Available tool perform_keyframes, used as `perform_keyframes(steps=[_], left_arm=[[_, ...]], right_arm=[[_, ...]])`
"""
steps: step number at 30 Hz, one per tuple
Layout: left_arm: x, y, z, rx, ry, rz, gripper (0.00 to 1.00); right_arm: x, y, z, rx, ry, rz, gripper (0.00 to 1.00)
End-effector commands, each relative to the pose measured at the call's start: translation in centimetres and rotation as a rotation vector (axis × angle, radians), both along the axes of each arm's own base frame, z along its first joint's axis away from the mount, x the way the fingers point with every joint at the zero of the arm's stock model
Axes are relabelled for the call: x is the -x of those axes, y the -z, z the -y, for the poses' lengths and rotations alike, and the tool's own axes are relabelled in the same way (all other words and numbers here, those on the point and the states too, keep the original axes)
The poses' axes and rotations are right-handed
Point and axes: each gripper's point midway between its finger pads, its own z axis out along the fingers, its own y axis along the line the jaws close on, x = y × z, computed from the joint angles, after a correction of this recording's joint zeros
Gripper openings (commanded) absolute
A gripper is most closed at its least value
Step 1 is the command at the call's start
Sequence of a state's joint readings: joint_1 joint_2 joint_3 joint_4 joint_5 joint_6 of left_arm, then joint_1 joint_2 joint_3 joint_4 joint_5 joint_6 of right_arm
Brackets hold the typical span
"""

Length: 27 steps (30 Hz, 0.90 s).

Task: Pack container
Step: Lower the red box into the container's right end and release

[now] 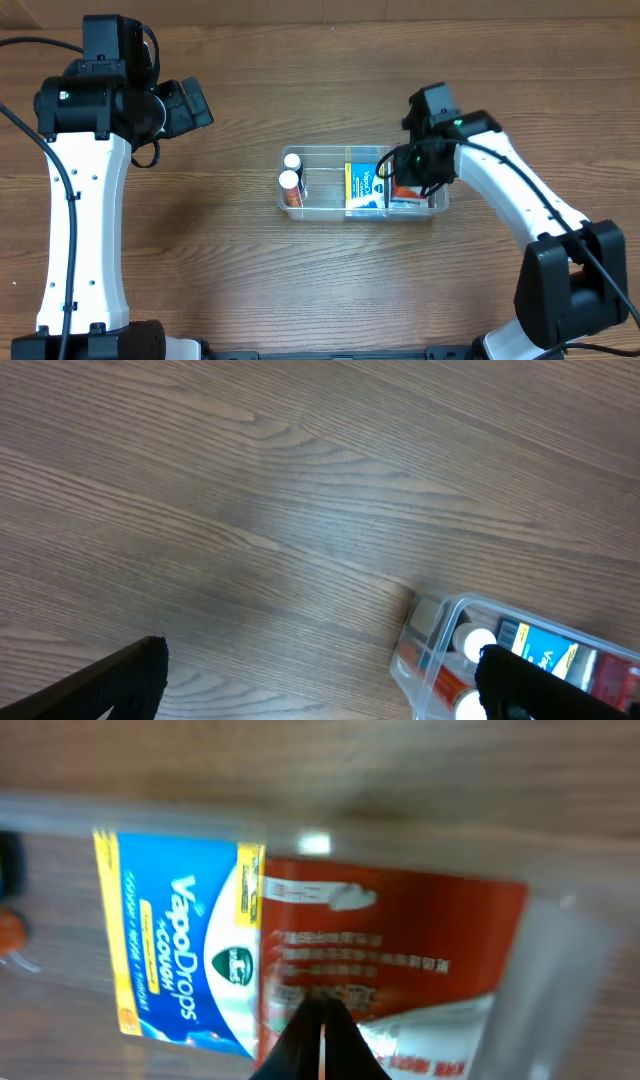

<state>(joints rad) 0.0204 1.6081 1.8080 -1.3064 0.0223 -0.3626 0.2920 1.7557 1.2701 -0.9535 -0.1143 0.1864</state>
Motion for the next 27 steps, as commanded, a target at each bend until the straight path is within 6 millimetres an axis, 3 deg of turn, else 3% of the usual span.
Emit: perform_keyframes(steps=[1,11,16,21,27], left_arm=[[-0.4,-0.1,-0.3,-0.017,0.01,0.008,1.0],[-0.4,0.0,-0.3,-0.017,0.01,0.007,1.0],[-0.4,0.0,-0.3,-0.017,0.01,0.007,1.0],[-0.3,0.0,-0.3,-0.017,0.01,0.003,1.0],[-0.3,0.0,-0.3,-0.017,0.01,0.003,1.0]], right_arm=[[1.8,1.0,-1.3,-0.019,-0.058,-0.016,0.05],[1.5,1.1,-0.9,0.005,-0.053,0.0,0.05],[1.2,1.2,0.4,0.073,-0.029,0.012,0.05],[1.4,1.4,2.9,0.137,0.052,-0.015,0.05],[1.3,1.4,4.0,0.138,0.081,-0.024,0.05]])
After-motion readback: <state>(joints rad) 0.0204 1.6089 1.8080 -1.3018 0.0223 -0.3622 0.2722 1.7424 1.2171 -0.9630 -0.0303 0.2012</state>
